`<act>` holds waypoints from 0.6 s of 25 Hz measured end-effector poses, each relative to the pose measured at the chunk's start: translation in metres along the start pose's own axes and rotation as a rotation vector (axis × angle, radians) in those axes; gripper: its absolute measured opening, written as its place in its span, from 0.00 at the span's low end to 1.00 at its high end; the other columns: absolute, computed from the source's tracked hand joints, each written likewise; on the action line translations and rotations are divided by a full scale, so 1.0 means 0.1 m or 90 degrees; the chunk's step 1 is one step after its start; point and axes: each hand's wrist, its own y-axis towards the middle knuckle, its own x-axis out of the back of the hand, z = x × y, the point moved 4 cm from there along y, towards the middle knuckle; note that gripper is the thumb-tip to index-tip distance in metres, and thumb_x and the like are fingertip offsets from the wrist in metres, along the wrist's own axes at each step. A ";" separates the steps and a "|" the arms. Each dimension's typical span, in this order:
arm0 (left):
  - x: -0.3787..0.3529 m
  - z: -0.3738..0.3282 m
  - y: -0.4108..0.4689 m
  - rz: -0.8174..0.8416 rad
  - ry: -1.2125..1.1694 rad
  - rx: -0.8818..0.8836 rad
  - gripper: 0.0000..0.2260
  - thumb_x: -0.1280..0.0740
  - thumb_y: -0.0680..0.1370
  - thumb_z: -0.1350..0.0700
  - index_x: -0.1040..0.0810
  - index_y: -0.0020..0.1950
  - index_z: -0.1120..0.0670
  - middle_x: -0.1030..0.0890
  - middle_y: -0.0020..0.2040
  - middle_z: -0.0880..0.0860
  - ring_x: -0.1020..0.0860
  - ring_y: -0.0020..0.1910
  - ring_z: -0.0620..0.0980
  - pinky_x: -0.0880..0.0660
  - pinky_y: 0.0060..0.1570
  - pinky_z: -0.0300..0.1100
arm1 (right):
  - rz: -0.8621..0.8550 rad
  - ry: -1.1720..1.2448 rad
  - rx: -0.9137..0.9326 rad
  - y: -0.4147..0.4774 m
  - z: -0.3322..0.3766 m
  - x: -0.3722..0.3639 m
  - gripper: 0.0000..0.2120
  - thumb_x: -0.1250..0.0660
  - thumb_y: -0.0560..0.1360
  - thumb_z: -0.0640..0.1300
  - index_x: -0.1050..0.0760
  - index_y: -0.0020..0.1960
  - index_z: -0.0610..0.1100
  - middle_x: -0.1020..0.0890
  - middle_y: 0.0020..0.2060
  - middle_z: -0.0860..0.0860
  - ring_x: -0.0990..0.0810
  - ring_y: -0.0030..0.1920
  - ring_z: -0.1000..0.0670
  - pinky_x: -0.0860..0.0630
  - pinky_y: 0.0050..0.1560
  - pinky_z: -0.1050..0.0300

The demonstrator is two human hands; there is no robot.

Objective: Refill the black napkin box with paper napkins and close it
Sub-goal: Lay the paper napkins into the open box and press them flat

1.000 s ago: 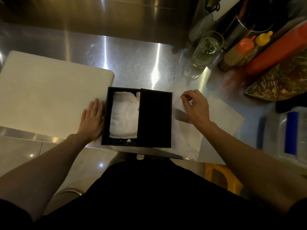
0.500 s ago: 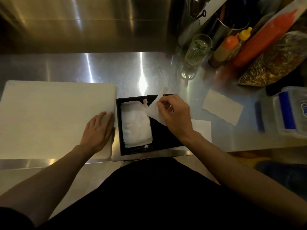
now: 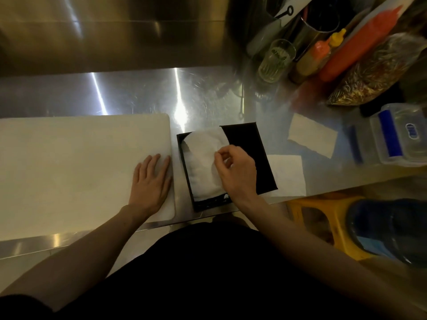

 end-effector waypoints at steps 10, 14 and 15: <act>-0.05 0.01 -0.01 -0.048 -0.013 -0.005 0.24 0.50 0.82 0.45 0.39 0.77 0.51 0.34 0.74 0.60 0.39 0.74 0.61 0.45 0.72 0.57 | 0.197 -0.322 -0.013 -0.20 -0.06 -0.34 0.18 0.40 0.79 0.54 0.30 0.63 0.44 0.23 0.55 0.46 0.21 0.51 0.45 0.21 0.49 0.47; -0.06 0.01 -0.01 -0.049 -0.023 -0.002 0.24 0.51 0.82 0.45 0.41 0.77 0.51 0.35 0.75 0.60 0.40 0.75 0.61 0.46 0.73 0.57 | 0.193 -0.300 0.132 -0.15 0.09 -0.37 0.16 0.38 0.79 0.48 0.29 0.65 0.45 0.24 0.58 0.45 0.24 0.53 0.47 0.22 0.48 0.54; -0.07 0.00 -0.01 -0.047 -0.027 -0.001 0.24 0.52 0.82 0.45 0.41 0.78 0.51 0.36 0.75 0.60 0.40 0.75 0.60 0.47 0.73 0.57 | 0.205 -0.278 0.128 -0.09 0.08 -0.39 0.18 0.38 0.79 0.48 0.30 0.67 0.45 0.25 0.60 0.45 0.25 0.56 0.47 0.23 0.51 0.54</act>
